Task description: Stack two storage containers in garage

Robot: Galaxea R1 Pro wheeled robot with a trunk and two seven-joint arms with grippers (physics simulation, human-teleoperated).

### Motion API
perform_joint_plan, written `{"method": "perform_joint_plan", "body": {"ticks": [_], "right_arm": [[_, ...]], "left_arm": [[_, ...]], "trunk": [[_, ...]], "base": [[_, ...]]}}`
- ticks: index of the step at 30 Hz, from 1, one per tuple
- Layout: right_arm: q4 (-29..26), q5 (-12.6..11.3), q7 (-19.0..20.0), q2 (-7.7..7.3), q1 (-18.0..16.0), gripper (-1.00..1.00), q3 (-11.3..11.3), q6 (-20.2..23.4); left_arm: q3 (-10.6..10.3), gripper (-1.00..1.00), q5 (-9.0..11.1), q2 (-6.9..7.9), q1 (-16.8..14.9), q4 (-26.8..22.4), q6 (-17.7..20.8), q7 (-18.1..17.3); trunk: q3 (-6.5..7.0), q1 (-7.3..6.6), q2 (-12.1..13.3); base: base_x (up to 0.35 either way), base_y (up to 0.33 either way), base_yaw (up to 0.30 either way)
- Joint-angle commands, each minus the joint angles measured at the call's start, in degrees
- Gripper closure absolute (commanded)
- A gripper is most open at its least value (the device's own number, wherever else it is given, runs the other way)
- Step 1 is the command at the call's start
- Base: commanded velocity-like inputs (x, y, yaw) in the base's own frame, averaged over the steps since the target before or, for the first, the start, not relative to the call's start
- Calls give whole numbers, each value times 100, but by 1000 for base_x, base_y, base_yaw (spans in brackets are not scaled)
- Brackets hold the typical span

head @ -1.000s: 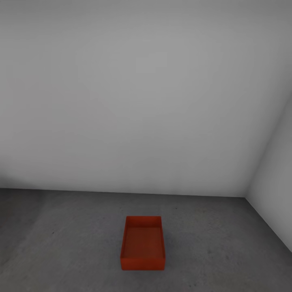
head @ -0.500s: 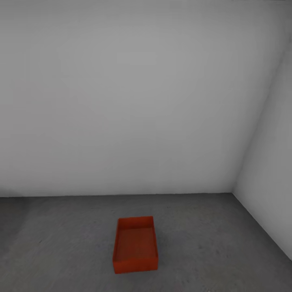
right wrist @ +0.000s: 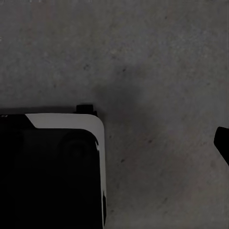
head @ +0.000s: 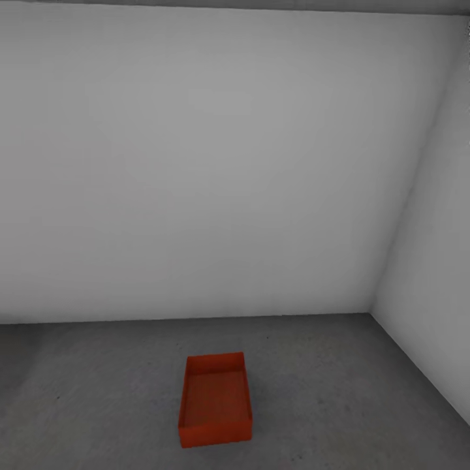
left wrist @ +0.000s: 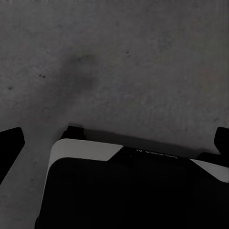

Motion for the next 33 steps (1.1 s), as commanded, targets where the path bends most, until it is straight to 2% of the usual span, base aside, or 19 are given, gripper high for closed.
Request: {"method": "perform_joint_plan", "body": {"ticks": [1, 15, 24, 33], "right_arm": [[19, -58, -2, 2, -6, -100, 49, -33], [19, -53, -2, 9, -6, -100, 53, -11], [22, -33, 6, 26, 31, -100, 58, 44], [19, -9, 1, 18, 144, -100, 61, 45]], "left_arm": [[30, -100, 28, 0, -2, 0, 18, 16], [36, -100, 49, 2, 9, 7, 81, 22], [38, -100, 49, 29, 510, 8, 0, 17], [32, -100, 47, 126, 744, 9, -9, 16]], "trunk": [[8, 2, -3], [137, 2, -3], [220, 2, -3], [279, 2, -3]], "base": [[0, 0, -2], [0, 0, 0], [0, 0, 0], [0, 0, 0]]}}
